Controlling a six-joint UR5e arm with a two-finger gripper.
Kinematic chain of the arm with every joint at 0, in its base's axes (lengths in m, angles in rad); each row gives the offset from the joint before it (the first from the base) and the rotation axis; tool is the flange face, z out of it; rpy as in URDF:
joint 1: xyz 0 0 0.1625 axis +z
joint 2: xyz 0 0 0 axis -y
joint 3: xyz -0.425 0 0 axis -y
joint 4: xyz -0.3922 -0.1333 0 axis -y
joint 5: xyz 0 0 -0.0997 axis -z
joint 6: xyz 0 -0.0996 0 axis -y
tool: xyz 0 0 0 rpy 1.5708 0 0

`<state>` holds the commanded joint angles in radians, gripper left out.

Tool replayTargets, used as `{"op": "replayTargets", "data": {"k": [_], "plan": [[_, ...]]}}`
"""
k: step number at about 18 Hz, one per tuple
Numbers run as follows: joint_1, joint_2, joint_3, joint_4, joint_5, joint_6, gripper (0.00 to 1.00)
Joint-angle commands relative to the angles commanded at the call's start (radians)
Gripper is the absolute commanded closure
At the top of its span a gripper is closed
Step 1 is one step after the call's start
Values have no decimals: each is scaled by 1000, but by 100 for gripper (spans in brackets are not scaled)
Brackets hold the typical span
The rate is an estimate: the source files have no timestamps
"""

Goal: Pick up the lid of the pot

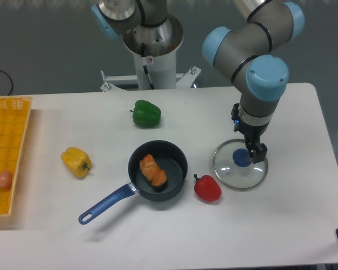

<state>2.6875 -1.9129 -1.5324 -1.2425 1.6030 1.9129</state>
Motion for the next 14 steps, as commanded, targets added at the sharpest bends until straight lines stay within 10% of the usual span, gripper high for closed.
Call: {"op": "replayTargets", "data": {"k": [14], "plan": [[106, 48, -106, 17, 2, -24, 0]]}}
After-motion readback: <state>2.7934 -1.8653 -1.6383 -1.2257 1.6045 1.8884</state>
